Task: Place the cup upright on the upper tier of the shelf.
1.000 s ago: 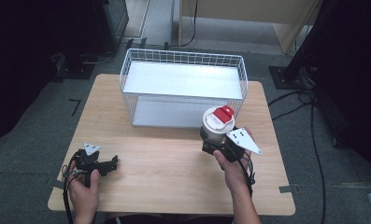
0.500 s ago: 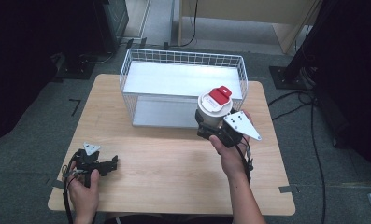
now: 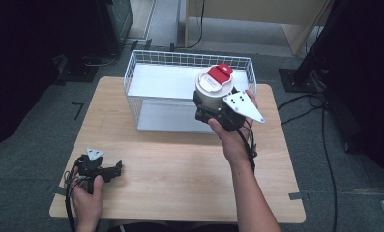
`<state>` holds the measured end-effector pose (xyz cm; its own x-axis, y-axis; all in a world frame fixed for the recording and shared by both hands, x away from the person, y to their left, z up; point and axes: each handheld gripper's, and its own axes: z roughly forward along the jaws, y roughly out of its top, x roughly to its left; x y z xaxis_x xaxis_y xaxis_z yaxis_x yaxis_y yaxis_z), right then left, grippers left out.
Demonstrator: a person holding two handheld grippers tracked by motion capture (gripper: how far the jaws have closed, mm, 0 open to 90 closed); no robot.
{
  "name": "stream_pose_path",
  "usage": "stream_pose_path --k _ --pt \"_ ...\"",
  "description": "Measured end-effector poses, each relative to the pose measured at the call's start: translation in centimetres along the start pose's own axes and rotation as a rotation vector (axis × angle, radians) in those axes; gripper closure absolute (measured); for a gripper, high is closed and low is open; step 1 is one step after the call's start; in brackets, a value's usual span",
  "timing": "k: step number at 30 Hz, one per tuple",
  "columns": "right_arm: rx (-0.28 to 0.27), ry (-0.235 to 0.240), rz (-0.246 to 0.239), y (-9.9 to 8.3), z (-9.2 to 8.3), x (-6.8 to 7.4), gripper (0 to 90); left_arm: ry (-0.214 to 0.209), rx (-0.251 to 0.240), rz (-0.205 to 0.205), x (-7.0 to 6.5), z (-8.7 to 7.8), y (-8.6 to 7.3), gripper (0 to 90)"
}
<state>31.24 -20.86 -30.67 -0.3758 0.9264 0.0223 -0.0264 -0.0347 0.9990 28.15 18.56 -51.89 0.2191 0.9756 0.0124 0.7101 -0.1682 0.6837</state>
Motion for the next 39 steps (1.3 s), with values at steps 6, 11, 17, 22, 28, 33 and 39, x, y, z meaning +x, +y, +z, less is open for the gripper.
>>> stream_pose_path --k 6,11,17,22,28,33,39 --pt "-0.008 -0.006 0.004 1.5 1.8 0.0 3.8 0.000 0.000 0.000 0.0 0.0 0.0 0.0" --pt "0.001 -0.022 0.015 2.2 3.5 -0.6 3.8 0.000 0.001 0.000 0.0 0.0 0.0 0.0" --pt "0.029 -0.047 0.012 2.5 5.9 -0.9 3.8 -0.001 0.003 0.001 0.0 0.0 0.0 0.0" --pt "0.057 -0.062 0.008 2.2 8.4 -1.2 3.8 0.001 -0.001 0.001 0.0 0.0 0.0 0.0" --pt "0.072 -0.073 0.082 1.6 10.8 -2.0 3.8 0.000 -0.001 0.001 0.0 0.0 0.0 0.0" --pt "0.093 -0.093 0.092 1.3 12.3 -2.1 3.7 0.001 0.000 0.001 0.0 0.0 0.0 0.0" --pt "0.094 -0.086 0.096 0.7 13.2 -1.9 3.7 0.001 0.000 0.001 0.0 0.0 0.0 0.0"
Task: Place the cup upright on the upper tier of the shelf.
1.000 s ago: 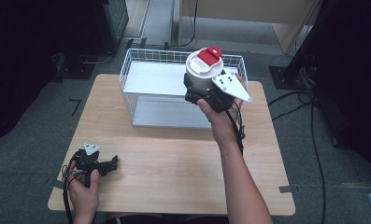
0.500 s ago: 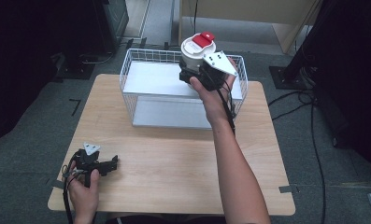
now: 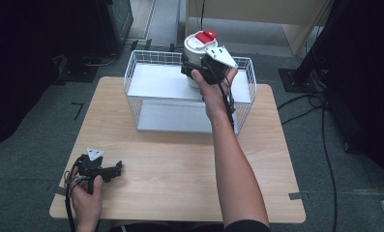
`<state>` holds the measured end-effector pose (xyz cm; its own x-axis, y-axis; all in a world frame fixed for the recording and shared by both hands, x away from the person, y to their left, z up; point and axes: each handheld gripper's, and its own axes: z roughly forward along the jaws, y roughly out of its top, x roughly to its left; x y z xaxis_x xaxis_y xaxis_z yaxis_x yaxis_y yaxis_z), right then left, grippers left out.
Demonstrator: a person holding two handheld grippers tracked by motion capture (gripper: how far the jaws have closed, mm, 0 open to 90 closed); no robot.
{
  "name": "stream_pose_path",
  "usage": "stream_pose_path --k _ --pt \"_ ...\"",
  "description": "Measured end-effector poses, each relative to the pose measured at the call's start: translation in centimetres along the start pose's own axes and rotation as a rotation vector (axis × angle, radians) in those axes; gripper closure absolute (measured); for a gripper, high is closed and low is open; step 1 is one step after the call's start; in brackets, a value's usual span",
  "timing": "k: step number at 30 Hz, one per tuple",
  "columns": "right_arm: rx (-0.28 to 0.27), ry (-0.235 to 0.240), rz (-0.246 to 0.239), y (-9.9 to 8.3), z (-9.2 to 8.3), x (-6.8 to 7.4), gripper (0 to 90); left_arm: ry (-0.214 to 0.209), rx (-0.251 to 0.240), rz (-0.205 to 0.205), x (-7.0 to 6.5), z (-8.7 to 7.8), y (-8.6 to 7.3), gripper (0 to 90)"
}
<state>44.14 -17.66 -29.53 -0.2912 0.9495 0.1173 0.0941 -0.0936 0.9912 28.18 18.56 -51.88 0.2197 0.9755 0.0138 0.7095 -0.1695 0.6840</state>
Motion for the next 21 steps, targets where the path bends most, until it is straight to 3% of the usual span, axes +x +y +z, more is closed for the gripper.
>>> stream_pose_path --k 7,14,18,21 --pt "0.017 0.000 -0.023 -0.69 0.24 0.13 3.6 0.000 0.000 0.001 0.00 0.00 0.00 0.0" --pt "0.040 0.005 0.005 -0.78 -0.08 -0.17 3.1 0.000 0.000 0.001 0.00 0.00 0.00 0.0" --pt "0.059 0.024 0.004 -0.47 -0.35 -0.44 0.0 0.000 0.000 0.000 0.00 0.00 0.00 0.0" --pt "0.066 0.044 0.032 -0.11 -0.69 -0.63 0.0 0.000 0.000 0.000 0.00 0.00 0.00 0.0"
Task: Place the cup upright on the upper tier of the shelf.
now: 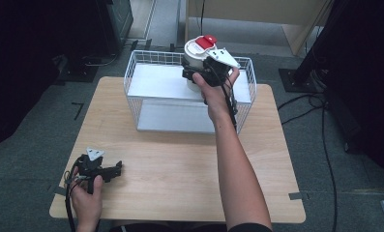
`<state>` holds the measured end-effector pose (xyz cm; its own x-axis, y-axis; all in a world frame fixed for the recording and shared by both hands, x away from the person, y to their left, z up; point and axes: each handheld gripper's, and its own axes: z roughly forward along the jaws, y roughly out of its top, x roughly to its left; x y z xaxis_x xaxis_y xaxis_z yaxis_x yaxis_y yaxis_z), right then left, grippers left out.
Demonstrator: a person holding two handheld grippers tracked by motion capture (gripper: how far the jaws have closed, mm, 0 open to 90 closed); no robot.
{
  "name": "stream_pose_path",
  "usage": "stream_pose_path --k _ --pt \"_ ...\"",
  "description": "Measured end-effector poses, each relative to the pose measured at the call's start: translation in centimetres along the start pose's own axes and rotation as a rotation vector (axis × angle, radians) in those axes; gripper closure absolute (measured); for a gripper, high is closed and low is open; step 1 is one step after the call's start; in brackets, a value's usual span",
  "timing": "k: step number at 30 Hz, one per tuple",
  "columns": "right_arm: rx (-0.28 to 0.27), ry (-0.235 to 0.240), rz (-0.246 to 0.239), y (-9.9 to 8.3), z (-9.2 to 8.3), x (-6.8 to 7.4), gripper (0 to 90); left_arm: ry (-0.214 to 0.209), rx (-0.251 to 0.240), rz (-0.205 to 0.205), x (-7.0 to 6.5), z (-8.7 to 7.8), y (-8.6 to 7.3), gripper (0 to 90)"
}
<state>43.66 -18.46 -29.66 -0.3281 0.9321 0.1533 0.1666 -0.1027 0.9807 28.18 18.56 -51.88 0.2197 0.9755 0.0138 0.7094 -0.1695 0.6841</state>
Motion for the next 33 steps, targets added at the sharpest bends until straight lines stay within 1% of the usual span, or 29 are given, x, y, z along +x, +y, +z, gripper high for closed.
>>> stream_pose_path --k 6,9,11,15,19,23,26,28,29,33 --pt "0.036 0.011 -0.051 -0.3 -0.9 0.0 0.0 -0.001 0.002 0.001 0.0 0.0 0.0 0.0" --pt "0.037 0.021 -0.049 -0.5 -1.6 -0.1 0.0 -0.001 0.001 0.000 0.0 0.0 0.0 0.0" --pt "0.043 0.022 -0.056 -0.6 -2.1 -0.2 0.0 -0.001 0.001 0.001 0.0 0.0 0.0 0.0" --pt "0.047 0.038 -0.059 -0.9 -3.3 -0.3 0.0 -0.002 0.000 -0.003 0.0 0.0 0.0 0.0" --pt "0.034 0.047 -0.059 -1.3 -4.8 -0.6 0.0 -0.002 -0.001 -0.003 0.0 0.0 0.0 0.0" --pt "0.037 0.045 -0.072 -2.0 -6.5 -1.3 0.0 -0.002 0.001 -0.001 0.0 0.0 0.0 0.0" --pt "0.040 0.044 -0.072 -2.7 -7.8 -2.0 0.0 -0.002 0.000 -0.001 0.0 0.0 0.0 0.0" --pt "0.042 0.044 -0.069 -3.2 -8.6 -2.5 0.0 -0.002 0.002 -0.001 0.0 0.0 0.0 0.0" --pt "0.042 0.041 -0.078 -3.5 -9.0 -2.9 0.0 -0.002 0.002 -0.001 0.0 0.0 0.0 0.0" --pt "0.048 0.032 -0.068 -4.7 -10.7 -4.2 0.0 -0.001 0.000 0.000 0.0 0.0 0.0 0.0"
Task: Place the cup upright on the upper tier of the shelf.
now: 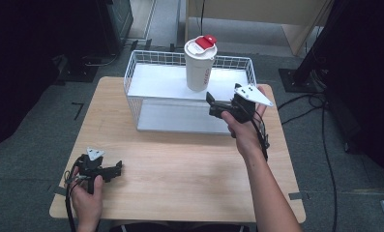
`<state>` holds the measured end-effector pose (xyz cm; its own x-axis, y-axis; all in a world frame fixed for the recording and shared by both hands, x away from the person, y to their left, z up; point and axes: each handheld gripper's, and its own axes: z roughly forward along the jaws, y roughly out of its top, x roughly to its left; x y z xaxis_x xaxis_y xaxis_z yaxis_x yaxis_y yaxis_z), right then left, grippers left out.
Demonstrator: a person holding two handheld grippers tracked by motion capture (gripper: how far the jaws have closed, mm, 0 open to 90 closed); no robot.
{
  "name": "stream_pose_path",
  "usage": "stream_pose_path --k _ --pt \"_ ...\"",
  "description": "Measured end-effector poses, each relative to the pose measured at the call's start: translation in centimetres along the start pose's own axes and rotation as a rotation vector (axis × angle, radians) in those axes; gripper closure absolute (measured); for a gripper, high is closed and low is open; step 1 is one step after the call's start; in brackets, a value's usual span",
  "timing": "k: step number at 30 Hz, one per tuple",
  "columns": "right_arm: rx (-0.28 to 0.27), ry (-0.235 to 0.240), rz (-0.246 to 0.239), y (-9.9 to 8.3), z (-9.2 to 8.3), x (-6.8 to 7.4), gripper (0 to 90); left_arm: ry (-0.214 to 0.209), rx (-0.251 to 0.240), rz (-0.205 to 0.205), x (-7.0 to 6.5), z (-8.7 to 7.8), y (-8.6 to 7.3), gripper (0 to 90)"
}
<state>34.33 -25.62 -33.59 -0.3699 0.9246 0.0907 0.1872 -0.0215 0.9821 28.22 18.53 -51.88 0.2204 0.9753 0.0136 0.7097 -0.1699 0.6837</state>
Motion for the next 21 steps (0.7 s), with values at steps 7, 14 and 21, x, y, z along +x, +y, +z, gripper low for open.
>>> stream_pose_path --k 7,14,21 --pt "0.006 -0.017 -0.009 -1.8 -3.2 -1.9 0.0 0.000 -0.002 -0.002 0.0 0.0 0.0 0.0" --pt "0.018 -0.077 -0.035 -2.8 -5.8 -3.7 0.0 -0.002 0.001 -0.003 0.0 0.0 0.0 0.0" --pt "0.037 -0.106 -0.030 -4.2 -8.1 -5.3 0.0 -0.001 0.001 -0.001 0.0 0.0 0.0 0.0"
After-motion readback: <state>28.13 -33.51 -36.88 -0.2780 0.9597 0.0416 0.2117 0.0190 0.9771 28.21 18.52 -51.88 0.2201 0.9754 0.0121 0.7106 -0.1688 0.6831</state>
